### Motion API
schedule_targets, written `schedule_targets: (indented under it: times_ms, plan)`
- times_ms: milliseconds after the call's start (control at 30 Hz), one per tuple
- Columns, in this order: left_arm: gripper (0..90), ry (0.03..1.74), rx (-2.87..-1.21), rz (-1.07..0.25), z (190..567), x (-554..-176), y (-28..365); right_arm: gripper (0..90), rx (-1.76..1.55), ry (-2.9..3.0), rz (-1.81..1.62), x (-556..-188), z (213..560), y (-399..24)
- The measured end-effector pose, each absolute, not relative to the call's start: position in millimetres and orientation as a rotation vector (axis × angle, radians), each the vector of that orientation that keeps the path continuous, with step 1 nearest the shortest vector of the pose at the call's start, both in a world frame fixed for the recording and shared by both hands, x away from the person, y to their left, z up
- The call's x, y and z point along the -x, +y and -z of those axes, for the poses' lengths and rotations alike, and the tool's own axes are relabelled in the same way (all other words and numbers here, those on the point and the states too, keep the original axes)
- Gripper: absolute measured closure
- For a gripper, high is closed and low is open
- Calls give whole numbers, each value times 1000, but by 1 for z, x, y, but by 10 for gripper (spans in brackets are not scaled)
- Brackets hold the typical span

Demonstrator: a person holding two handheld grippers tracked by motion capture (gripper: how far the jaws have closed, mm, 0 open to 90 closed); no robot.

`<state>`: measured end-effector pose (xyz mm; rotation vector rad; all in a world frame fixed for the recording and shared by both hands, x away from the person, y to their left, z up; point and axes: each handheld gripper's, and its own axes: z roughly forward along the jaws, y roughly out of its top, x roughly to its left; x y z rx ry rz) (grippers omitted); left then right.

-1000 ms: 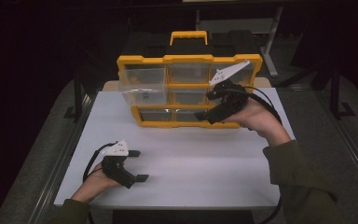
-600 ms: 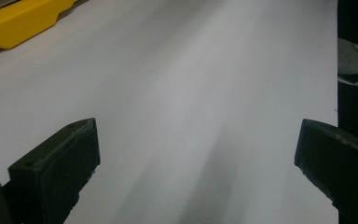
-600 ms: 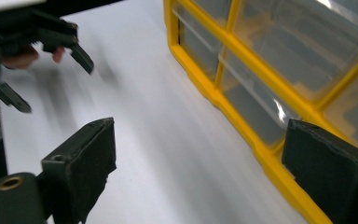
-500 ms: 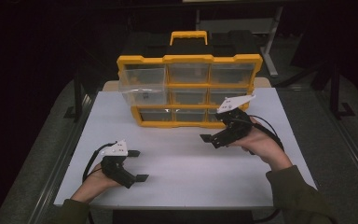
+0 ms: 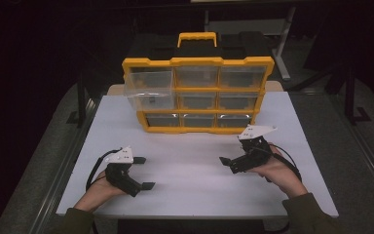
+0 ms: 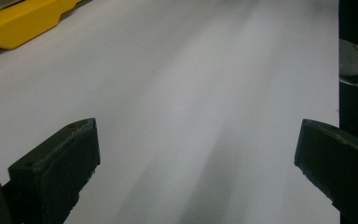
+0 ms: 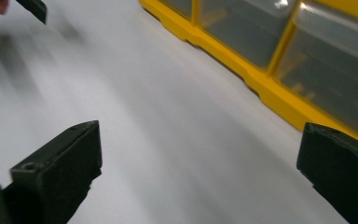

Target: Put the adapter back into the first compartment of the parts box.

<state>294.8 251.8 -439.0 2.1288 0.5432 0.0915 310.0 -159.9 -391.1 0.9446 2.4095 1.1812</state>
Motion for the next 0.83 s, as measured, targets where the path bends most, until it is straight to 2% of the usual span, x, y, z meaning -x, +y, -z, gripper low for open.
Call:
schedule_targets:
  times_ms: [400, 833]
  plan:
    - [0, 542, -2127, -105, 440, -295, 252, 0, -1061, 2336, -1172, -293, 428, -188]
    - [0, 552, -2123, -109, 442, -295, 255, 0, -1083, 2333, -1145, -283, 447, -200]
